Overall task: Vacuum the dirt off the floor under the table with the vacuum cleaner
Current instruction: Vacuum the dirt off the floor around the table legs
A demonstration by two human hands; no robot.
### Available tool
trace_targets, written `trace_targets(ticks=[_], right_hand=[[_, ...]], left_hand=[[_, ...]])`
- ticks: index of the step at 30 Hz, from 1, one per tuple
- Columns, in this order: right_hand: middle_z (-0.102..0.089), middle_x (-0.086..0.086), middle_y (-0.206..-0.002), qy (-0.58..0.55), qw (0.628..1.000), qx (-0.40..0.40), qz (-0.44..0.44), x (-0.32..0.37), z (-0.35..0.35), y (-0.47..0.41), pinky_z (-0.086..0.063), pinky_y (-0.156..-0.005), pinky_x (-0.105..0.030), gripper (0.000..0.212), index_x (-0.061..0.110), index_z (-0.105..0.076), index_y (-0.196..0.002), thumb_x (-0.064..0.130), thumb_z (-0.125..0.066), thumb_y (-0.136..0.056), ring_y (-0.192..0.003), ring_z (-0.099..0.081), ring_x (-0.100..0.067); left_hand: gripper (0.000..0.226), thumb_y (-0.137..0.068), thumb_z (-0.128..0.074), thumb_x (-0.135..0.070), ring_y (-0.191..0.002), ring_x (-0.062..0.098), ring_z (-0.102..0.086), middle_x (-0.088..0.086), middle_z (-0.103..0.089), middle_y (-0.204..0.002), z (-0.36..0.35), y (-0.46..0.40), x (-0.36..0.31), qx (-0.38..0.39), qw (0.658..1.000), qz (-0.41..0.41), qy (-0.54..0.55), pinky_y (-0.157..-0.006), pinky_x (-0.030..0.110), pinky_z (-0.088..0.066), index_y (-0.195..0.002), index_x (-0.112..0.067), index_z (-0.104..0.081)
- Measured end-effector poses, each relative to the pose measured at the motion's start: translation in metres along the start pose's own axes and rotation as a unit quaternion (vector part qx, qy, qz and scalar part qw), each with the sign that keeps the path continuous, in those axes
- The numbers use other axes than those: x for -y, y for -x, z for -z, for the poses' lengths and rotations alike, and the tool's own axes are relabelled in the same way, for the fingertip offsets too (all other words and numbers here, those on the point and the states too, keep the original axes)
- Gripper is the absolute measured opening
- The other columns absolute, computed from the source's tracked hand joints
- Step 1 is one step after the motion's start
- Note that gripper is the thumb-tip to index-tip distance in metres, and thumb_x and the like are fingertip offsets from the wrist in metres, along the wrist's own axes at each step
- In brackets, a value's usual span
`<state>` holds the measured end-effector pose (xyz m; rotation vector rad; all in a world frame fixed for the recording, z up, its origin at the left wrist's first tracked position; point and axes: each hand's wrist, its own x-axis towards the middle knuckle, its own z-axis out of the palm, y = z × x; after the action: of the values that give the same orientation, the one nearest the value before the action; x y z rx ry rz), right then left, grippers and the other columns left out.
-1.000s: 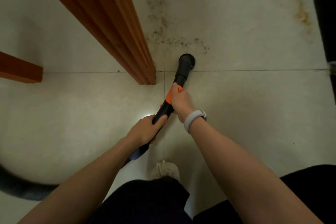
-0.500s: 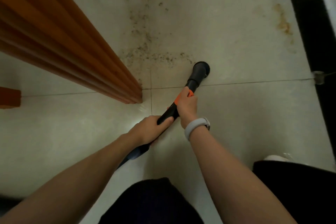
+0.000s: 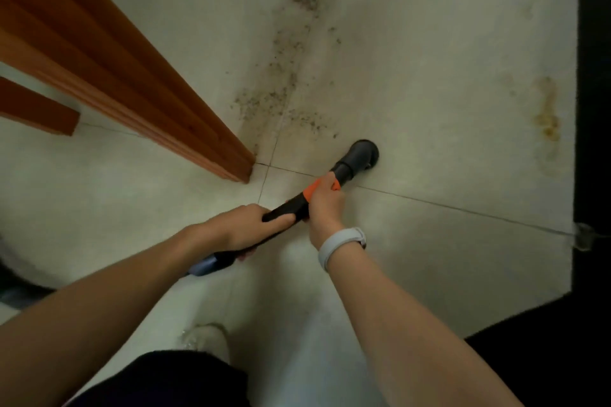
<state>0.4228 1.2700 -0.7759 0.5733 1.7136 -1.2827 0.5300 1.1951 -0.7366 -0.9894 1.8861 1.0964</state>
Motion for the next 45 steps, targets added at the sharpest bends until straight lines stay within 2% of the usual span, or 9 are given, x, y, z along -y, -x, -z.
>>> trace_targets(ticks=[6, 10, 14, 19, 24, 27, 31, 39, 45], right_hand=[[-0.062, -0.019, -0.089, -0.040, 0.996, 0.003, -0.079, -0.012, 0.046, 0.019, -0.053, -0.086, -0.051, 0.027, 0.014, -0.046, -0.076, 0.029, -0.036, -0.096, -0.090, -0.065, -0.041], [-0.058, -0.014, -0.089, -0.020, 0.994, 0.004, -0.109, -0.029, 0.063, 0.036, -0.054, -0.085, -0.047, 0.029, 0.006, -0.049, -0.104, 0.031, -0.037, -0.096, -0.091, -0.063, -0.036], [-0.055, -0.009, -0.095, 0.058, 0.992, 0.035, -0.103, -0.050, 0.080, 0.047, -0.048, -0.093, -0.042, 0.027, 0.009, -0.044, -0.105, 0.032, -0.033, -0.101, -0.097, -0.057, -0.030], [-0.049, -0.015, -0.119, 0.076, 0.983, 0.077, -0.147, -0.073, 0.077, 0.047, -0.046, -0.099, -0.048, 0.053, 0.006, -0.028, -0.138, 0.043, -0.032, -0.100, -0.112, -0.053, -0.034], [-0.051, -0.018, -0.119, 0.148, 0.969, 0.124, -0.156, -0.100, 0.049, 0.071, -0.045, -0.098, -0.050, 0.055, 0.002, -0.028, -0.137, 0.042, -0.030, -0.100, -0.112, -0.053, -0.037], [-0.047, -0.018, -0.129, 0.172, 0.955, 0.168, -0.172, -0.120, 0.026, 0.093, -0.043, -0.100, -0.049, 0.053, 0.002, -0.025, -0.137, 0.040, -0.030, -0.101, -0.117, -0.049, -0.036], [-0.044, -0.016, -0.121, 0.150, 0.942, 0.206, -0.221, -0.143, 0.005, 0.121, -0.043, -0.102, -0.047, 0.051, 0.003, -0.023, -0.138, 0.037, -0.030, -0.101, -0.118, -0.047, -0.034], [-0.044, -0.013, -0.114, 0.142, 0.937, 0.201, -0.248, -0.153, 0.022, 0.124, -0.052, -0.078, -0.041, 0.046, 0.009, -0.033, -0.135, 0.036, -0.035, -0.098, -0.102, -0.049, -0.030], [-0.052, -0.010, -0.090, 0.158, 0.956, 0.144, -0.199, -0.133, 0.056, 0.079, -0.052, -0.083, -0.044, 0.036, 0.008, -0.039, -0.115, 0.040, -0.033, -0.099, -0.093, -0.054, -0.030]], left_hand=[[0.067, -0.082, -0.037, -0.075, -0.051, 0.019, -0.057, 0.003, -0.062, -0.062, -0.031, 0.029, -0.033, 0.022, 0.993, 0.049, -0.103, -0.056, 0.027, -0.048, -0.099, -0.015, -0.060], [0.068, -0.078, -0.034, -0.081, -0.051, 0.013, -0.058, -0.002, -0.063, -0.064, -0.062, 0.045, -0.031, -0.002, 0.986, 0.088, -0.140, -0.055, 0.023, -0.043, -0.096, -0.021, -0.061], [0.064, -0.079, -0.036, -0.079, -0.054, 0.012, -0.058, -0.005, -0.058, -0.057, -0.093, 0.061, -0.019, -0.010, 0.987, 0.119, -0.112, -0.057, 0.023, -0.042, -0.093, -0.022, -0.063], [0.071, -0.078, -0.034, -0.080, -0.053, 0.011, -0.057, -0.005, -0.058, -0.057, -0.106, 0.064, 0.001, -0.028, 0.989, 0.113, -0.088, -0.055, 0.022, -0.041, -0.093, -0.017, -0.063], [0.076, -0.066, -0.024, -0.090, -0.060, 0.013, -0.064, -0.002, -0.066, -0.063, -0.128, 0.086, 0.040, -0.081, 0.986, 0.145, -0.012, -0.057, 0.023, -0.042, -0.075, -0.022, -0.056], [0.092, -0.049, -0.017, -0.098, -0.060, 0.012, -0.065, -0.001, -0.068, -0.060, -0.134, 0.113, 0.073, -0.114, 0.975, 0.185, 0.043, -0.058, 0.024, -0.043, -0.075, -0.021, -0.061], [0.098, -0.040, -0.010, -0.097, -0.066, 0.012, -0.064, -0.004, -0.067, -0.064, -0.140, 0.140, 0.106, -0.151, 0.963, 0.221, 0.037, -0.067, 0.026, -0.049, -0.076, -0.023, -0.061], [0.091, -0.056, -0.020, -0.099, -0.062, 0.011, -0.062, -0.004, -0.064, -0.059, -0.156, 0.149, 0.101, -0.138, 0.970, 0.197, 0.046, -0.061, 0.024, -0.045, -0.075, -0.020, -0.062], [0.069, -0.077, -0.034, -0.082, -0.067, 0.015, -0.061, -0.003, -0.062, -0.067, -0.162, 0.107, 0.060, -0.127, 0.980, 0.154, 0.023, -0.060, 0.026, -0.042, -0.078, -0.018, -0.061]])
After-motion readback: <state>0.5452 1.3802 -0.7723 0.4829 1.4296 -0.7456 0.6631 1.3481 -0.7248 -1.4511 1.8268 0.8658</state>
